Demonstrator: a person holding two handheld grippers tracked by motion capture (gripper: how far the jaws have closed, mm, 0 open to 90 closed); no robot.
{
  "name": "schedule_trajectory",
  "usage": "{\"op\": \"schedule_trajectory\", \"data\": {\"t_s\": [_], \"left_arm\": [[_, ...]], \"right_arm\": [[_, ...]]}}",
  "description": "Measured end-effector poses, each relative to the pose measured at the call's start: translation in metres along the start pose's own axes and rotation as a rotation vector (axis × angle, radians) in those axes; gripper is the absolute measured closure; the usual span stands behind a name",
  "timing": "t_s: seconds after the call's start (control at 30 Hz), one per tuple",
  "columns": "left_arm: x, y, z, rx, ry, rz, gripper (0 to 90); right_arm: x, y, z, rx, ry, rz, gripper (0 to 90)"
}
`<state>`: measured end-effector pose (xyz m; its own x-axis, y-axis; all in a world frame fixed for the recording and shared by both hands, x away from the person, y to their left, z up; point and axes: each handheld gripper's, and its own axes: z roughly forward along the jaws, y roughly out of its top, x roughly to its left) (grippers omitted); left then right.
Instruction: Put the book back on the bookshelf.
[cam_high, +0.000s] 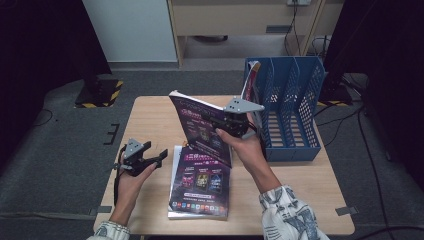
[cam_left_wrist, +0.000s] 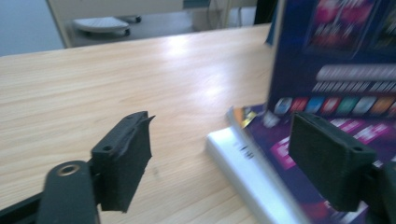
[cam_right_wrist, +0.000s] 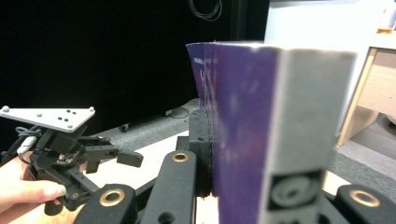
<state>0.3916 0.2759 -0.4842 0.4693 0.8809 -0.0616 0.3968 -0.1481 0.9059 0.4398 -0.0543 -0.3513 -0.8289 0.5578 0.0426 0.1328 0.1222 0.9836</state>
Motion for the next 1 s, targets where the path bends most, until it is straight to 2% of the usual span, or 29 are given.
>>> {"op": "schedule_trajectory", "data": {"t_s": [0.1, 0.2, 0.3, 0.47, 0.87, 1.0], "left_arm": [[0.002, -0.003, 0.003, 0.03, 0.007, -0.002, 14.9], [0.003, -0.004, 0.005, 0.047, 0.005, -0.013, 12.0], [0.003, -0.005, 0.005, 0.058, 0.021, -0.008, 8.1], [0.007, -0.009, 0.006, 0.072, 0.028, -0.023, 7.0], [0.01, -0.014, 0.008, 0.096, 0.057, -0.005, 6.8], [0.013, -0.017, 0.009, 0.105, 0.073, -0.014, 6.8]], "right_arm": [[-0.003, 0.0, -0.001, 0.003, -0.011, 0.0, 82.4], [-0.006, 0.0, -0.003, -0.003, -0.023, 0.014, 82.4], [-0.006, 0.002, -0.005, -0.01, -0.029, 0.019, 82.4], [-0.007, 0.005, -0.006, -0.018, -0.042, 0.018, 82.4], [-0.007, 0.01, -0.014, -0.015, -0.05, 0.025, 82.4], [-0.006, 0.011, -0.02, -0.014, -0.045, 0.023, 82.4]]}}
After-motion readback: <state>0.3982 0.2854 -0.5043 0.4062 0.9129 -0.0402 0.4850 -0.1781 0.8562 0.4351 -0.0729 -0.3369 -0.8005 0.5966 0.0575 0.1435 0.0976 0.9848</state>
